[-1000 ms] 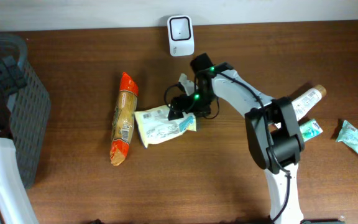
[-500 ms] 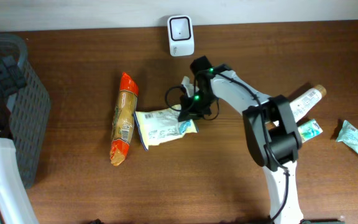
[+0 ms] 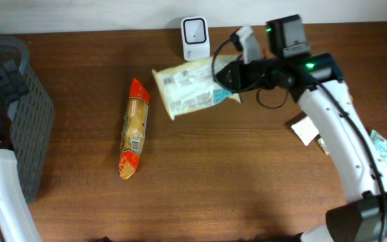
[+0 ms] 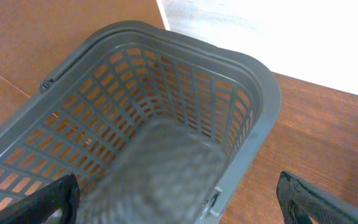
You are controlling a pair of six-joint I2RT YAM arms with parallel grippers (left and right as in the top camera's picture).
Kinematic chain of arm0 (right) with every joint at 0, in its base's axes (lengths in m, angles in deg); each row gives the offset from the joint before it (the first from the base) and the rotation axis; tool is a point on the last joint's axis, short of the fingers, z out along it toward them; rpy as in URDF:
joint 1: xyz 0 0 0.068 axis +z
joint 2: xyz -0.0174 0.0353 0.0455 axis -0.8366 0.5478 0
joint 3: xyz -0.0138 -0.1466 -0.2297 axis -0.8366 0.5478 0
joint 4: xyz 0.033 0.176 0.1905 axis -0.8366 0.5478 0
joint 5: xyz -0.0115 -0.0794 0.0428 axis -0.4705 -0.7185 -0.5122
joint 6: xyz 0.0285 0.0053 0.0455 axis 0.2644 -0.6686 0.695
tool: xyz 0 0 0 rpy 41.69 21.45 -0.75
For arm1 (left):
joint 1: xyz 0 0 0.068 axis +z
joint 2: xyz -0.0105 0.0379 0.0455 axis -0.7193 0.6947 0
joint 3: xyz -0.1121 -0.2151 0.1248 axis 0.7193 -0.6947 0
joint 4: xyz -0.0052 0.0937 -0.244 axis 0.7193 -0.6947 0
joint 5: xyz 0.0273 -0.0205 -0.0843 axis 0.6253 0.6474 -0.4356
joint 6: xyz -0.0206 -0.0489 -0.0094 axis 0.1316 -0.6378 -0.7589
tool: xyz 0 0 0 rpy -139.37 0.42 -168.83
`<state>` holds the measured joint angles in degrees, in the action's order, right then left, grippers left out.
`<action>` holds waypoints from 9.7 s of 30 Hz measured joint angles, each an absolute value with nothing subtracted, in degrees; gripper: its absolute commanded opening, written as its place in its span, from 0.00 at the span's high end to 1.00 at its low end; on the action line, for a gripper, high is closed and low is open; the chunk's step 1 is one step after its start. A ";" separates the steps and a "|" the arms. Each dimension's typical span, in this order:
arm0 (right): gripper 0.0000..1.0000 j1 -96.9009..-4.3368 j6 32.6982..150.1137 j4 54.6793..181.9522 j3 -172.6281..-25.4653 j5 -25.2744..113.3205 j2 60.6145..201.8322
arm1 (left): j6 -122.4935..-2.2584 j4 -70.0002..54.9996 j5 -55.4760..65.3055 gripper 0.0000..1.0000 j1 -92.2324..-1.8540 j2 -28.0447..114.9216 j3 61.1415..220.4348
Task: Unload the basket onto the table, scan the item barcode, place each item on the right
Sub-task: 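Regrasp the packet and lift it with the right gripper, then hold the white-yellow packet in front of the scanner window, then carry the packet right and release it on the pile, then grasp the orange-capped spaghetti pack and drag it right, then reposition the right gripper and regrasp the spaghetti pack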
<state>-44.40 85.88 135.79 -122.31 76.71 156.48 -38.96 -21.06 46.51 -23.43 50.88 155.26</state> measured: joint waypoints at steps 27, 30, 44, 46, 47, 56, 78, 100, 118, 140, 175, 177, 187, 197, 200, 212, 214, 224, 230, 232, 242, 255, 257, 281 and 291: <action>0.96 -29.91 73.59 115.09 -122.29 18.66 159.10 | -38.96 -21.17 46.51 0.01 -23.40 50.88 155.26; 0.96 -27.16 61.07 100.36 -121.79 6.57 167.19 | -38.96 -20.84 46.53 0.01 -23.40 50.88 155.26; 0.96 -27.31 2.54 48.56 -121.35 -0.77 190.75 | -38.96 -21.06 46.51 0.01 -23.40 50.88 155.26; 0.96 -28.03 1.05 46.79 -121.37 0.04 190.90 | -38.96 -21.06 46.51 0.01 -23.40 50.86 155.26; 0.96 -28.49 0.59 46.55 -121.37 0.28 190.90 | -38.96 -21.06 46.51 0.01 -23.43 50.86 155.26; 0.96 -29.91 -0.57 46.37 -121.37 3.55 190.93 | -38.96 -21.06 46.51 0.01 -23.43 50.88 155.26; 0.96 -29.97 64.43 119.18 -122.09 3.58 146.71 | -38.96 -21.06 46.51 0.01 -23.43 50.88 155.26; 0.17 -96.22 101.74 130.87 -98.80 43.01 148.83 | -38.96 -21.08 46.51 0.01 -23.43 50.86 155.26; 0.04 -69.95 92.94 143.64 -120.28 70.07 149.99 | -38.96 -21.06 46.51 0.01 -23.43 50.86 155.26; 0.26 -17.21 104.54 116.49 -135.71 50.72 193.00 | -38.96 -21.06 46.51 0.01 -23.40 50.86 155.26; 0.67 -17.06 96.83 154.81 -137.96 2.75 195.01 | -38.96 -21.11 46.51 0.01 -23.40 50.88 155.26; 0.53 -16.88 97.09 152.47 -134.05 3.14 194.97 | -38.96 -21.06 46.51 0.01 -23.40 50.88 155.26; 0.26 -13.76 93.72 149.78 -135.97 28.08 194.71 | -38.96 -21.06 46.51 0.01 -23.40 50.88 155.26; 0.10 -41.60 76.78 162.89 -144.96 53.85 183.65 | -38.96 -21.06 46.51 0.01 -23.43 50.86 155.26; 0.16 -49.14 67.89 162.00 -138.29 64.30 185.57 | -38.96 -21.06 46.51 0.01 -23.40 50.86 155.26; 0.31 -45.60 66.82 138.44 -119.25 81.65 190.97 | -38.96 -21.08 46.51 0.01 -23.43 50.88 155.26; 0.44 -44.42 70.14 133.50 -117.35 82.48 190.47 | -38.96 -21.06 46.51 0.01 -23.40 50.86 155.26; 0.96 -43.22 76.87 130.15 -115.34 83.66 190.27 | -38.96 -21.06 46.51 0.01 -23.40 50.86 155.26; 0.96 -42.65 75.97 145.52 -121.42 66.98 185.13 | -38.96 -21.06 46.51 0.01 -23.43 50.86 155.26; 0.96 -40.03 80.52 149.04 -123.32 50.74 178.77 | -38.96 -21.06 46.51 0.01 -23.40 50.86 155.26; 0.83 -23.18 93.66 149.19 -124.46 23.79 184.08 | -38.96 -21.06 46.51 0.01 -23.40 50.88 155.26; 0.42 -36.34 82.47 149.58 -125.26 42.88 184.30 | -38.96 -21.06 46.51 0.01 -23.43 50.86 155.26; 0.42 -40.58 78.93 148.97 -123.54 49.13 184.76 | -38.96 -21.06 46.51 0.01 -23.43 50.88 155.26; 0.96 -47.57 67.30 136.86 -106.31 81.96 184.70 | -38.96 -21.06 46.51 0.01 -23.40 50.88 155.26; 0.96 -36.29 86.01 153.54 -116.89 35.84 174.16 | -38.96 -21.96 46.51 0.01 -23.40 50.88 155.26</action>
<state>-36.29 86.01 153.54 -116.89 35.84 174.16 -38.96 -21.96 46.51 -23.40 50.88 155.26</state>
